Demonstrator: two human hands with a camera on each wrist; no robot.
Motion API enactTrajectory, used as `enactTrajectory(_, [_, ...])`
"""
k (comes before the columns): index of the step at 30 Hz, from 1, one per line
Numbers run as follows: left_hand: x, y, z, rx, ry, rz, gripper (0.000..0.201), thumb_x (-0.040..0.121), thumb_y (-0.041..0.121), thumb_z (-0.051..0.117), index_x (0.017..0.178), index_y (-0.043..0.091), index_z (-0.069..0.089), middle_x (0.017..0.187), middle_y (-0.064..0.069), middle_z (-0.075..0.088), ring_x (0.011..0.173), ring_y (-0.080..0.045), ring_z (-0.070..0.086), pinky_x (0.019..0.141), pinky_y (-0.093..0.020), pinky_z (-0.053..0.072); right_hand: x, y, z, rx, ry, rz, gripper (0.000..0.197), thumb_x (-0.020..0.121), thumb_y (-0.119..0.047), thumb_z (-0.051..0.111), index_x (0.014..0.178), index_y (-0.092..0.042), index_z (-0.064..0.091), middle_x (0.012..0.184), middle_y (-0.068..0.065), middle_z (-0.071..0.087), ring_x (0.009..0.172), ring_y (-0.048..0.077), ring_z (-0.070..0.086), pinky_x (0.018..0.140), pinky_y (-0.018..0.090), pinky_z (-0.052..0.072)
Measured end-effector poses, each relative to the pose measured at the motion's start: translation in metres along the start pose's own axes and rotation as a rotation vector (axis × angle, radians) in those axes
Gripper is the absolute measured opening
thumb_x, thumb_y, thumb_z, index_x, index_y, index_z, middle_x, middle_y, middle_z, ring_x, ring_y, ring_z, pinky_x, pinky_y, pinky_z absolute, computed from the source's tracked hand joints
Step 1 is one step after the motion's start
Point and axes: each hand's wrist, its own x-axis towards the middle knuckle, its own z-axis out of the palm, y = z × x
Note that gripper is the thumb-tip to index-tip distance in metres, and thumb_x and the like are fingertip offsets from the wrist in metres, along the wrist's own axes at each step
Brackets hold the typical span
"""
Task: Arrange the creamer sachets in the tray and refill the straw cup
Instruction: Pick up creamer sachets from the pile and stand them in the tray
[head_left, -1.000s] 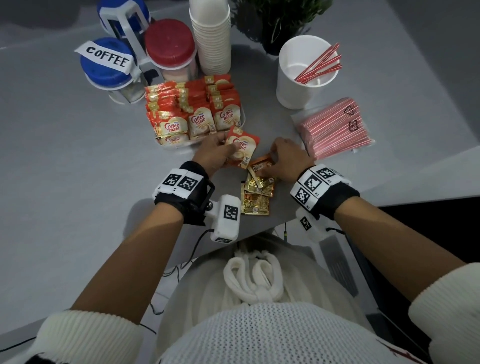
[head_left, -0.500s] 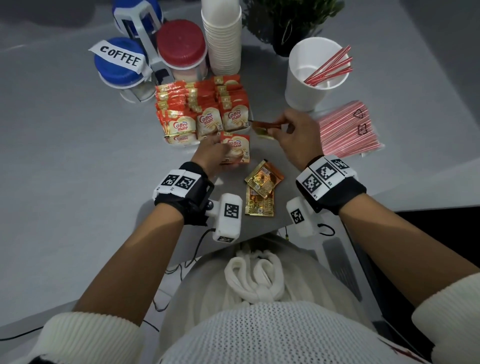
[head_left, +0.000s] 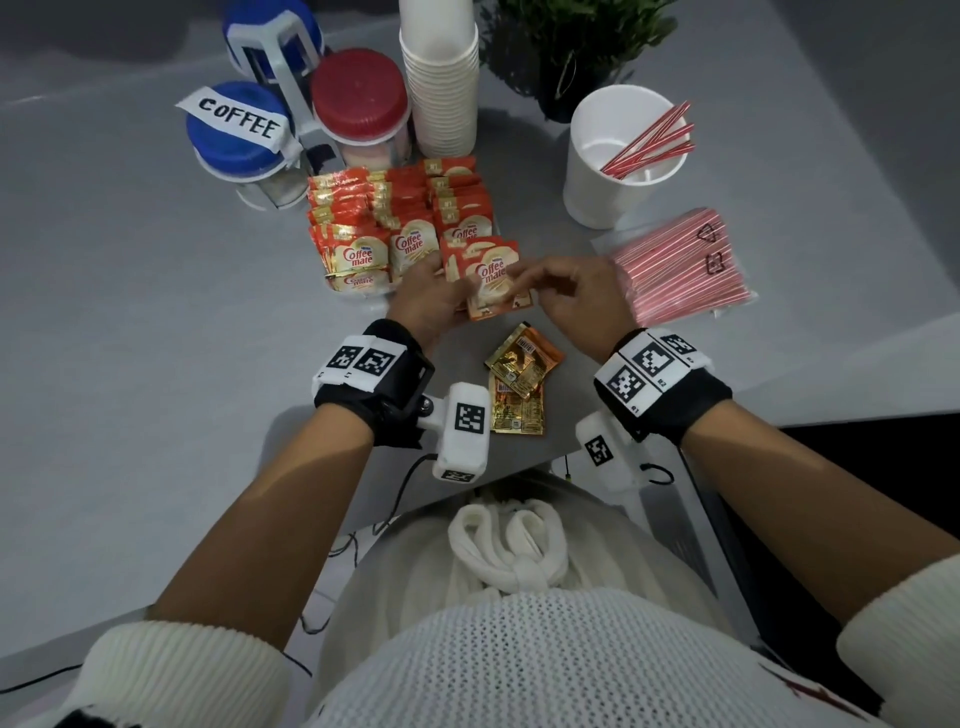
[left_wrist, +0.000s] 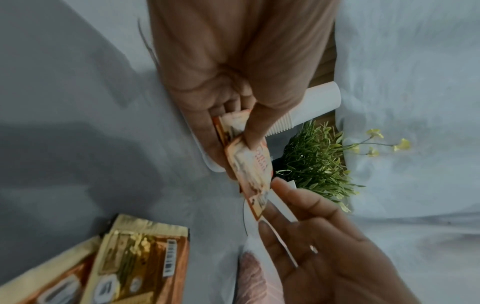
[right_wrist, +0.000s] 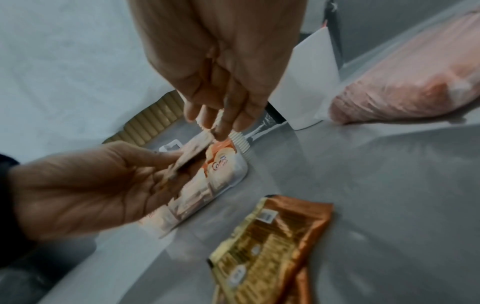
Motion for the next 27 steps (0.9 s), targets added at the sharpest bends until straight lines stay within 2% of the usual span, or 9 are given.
enactTrajectory(4, [0.000,0.002,0.001,0.022,0.031,0.073,0.036,0.090,-0.005,0.048,0.127,-0.003,0.045,0.126,-0.023,0.056,0.112,-0.034,0.057,0.081,-0.039,0.053,0.010,-0.004,-0.001,-0.009,0.122,0.142,0.020,0.083,-0.001,0.059,0.102,-0.001,0.064,0.086,-0.001,0.062,0.068,-0.003,0.052,0.063,0.009,0.043])
enactTrajectory(6, [0.000,0.002,0.002,0.045,0.022,0.101,0.036,0.091,-0.004,0.048,0.127,-0.002,0.046,0.124,-0.022,0.057,0.106,-0.030,0.059,0.083,-0.040,0.053,0.016,-0.005,0.001,0.010,0.053,0.223,0.031,0.083,-0.007,0.063,0.113,-0.003,0.058,0.076,-0.007,0.054,0.064,0.001,0.050,0.057,0.010,0.042])
enactTrajectory(9, [0.000,0.002,0.002,0.066,-0.009,0.119,0.035,0.093,0.001,0.047,0.128,0.001,0.046,0.121,-0.021,0.058,0.103,-0.028,0.058,0.086,-0.041,0.052,0.023,-0.009,0.005,0.010,-0.027,0.269,0.032,0.084,-0.005,0.063,0.114,0.001,0.057,0.065,-0.004,0.053,0.055,0.006,0.052,0.050,0.013,0.043])
enactTrajectory(13, [0.002,-0.002,0.005,0.151,-0.014,0.113,0.036,0.094,0.008,0.049,0.129,0.005,0.043,0.117,-0.016,0.056,0.103,-0.027,0.057,0.071,-0.026,0.052,0.030,-0.009,0.011,0.062,-0.021,0.294,0.029,0.084,-0.002,0.062,0.112,0.005,0.056,0.061,-0.001,0.052,0.040,-0.001,0.053,0.044,0.013,0.044])
enactTrajectory(18, [0.004,0.002,0.004,0.216,-0.022,0.153,0.041,0.093,0.003,0.047,0.133,0.007,0.038,0.115,-0.009,0.054,0.102,-0.021,0.054,0.070,-0.023,0.051,0.040,-0.018,0.009,0.103,-0.074,0.348,0.020,0.082,-0.003,0.065,0.099,-0.002,0.057,0.063,0.001,0.055,0.042,0.000,0.054,0.044,0.013,0.045])
enactTrajectory(20, [0.008,0.009,0.001,0.296,-0.024,0.194,0.040,0.093,0.002,0.047,0.132,0.006,0.038,0.116,-0.010,0.054,0.104,-0.022,0.055,0.078,-0.031,0.051,0.049,-0.024,0.004,0.141,-0.072,0.329,0.013,0.081,0.000,0.065,0.081,-0.008,0.054,0.067,0.003,0.056,0.048,0.004,0.054,0.044,0.013,0.044])
enactTrajectory(22, [0.012,0.017,-0.003,0.423,0.019,0.247,0.039,0.093,0.004,0.047,0.131,0.006,0.041,0.123,-0.014,0.056,0.109,-0.027,0.056,0.089,-0.040,0.049,0.061,-0.029,-0.001,0.138,-0.076,0.278,0.024,0.080,0.003,0.064,0.070,-0.014,0.049,0.067,0.005,0.057,0.046,0.004,0.055,0.044,0.014,0.045])
enactTrajectory(24, [0.017,0.025,-0.009,0.579,0.108,0.305,0.034,0.092,0.009,0.050,0.125,0.004,0.048,0.123,-0.015,0.058,0.112,-0.029,0.055,0.093,-0.038,0.046,0.072,-0.033,-0.002,0.071,-0.076,0.215,0.030,0.080,0.005,0.063,0.067,-0.017,0.047,0.064,0.004,0.056,0.042,0.002,0.056,0.045,0.015,0.047])
enactTrajectory(27, [0.024,0.032,-0.017,0.724,0.214,0.337,0.030,0.090,0.008,0.054,0.119,0.000,0.053,0.120,-0.015,0.060,0.112,-0.027,0.056,0.094,-0.032,0.044,0.086,-0.033,0.000,-0.061,-0.039,0.141,0.036,0.079,0.005,0.063,0.064,-0.022,0.045,0.063,0.003,0.055,0.052,0.012,0.059,0.057,0.031,0.054])
